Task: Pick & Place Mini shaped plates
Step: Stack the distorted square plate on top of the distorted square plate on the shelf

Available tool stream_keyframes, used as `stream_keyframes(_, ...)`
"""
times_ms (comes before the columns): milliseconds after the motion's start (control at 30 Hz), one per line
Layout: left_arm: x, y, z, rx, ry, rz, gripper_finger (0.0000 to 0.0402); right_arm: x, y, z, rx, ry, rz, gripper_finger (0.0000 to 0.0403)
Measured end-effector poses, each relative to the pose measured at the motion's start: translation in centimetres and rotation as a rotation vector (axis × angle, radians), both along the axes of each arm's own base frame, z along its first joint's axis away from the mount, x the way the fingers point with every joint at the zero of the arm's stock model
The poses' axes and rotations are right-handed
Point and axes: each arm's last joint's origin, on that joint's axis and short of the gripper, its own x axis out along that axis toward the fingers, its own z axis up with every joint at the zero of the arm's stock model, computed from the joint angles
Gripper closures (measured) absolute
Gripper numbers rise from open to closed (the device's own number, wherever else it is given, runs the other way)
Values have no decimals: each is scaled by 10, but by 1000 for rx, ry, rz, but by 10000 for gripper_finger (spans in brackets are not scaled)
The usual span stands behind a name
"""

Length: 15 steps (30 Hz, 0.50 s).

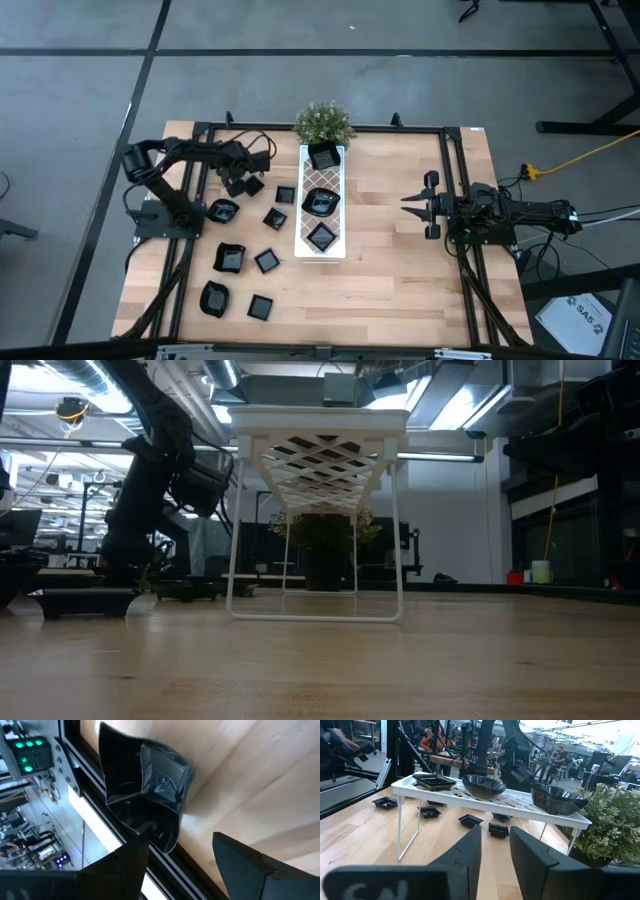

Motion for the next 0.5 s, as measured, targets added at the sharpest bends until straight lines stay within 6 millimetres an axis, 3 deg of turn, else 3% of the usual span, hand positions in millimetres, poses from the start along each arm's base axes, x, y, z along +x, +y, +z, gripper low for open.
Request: stream_keyframes(500,-2,14,-6,-26,-20,-1,266,0,0,0,0,0,0,301)
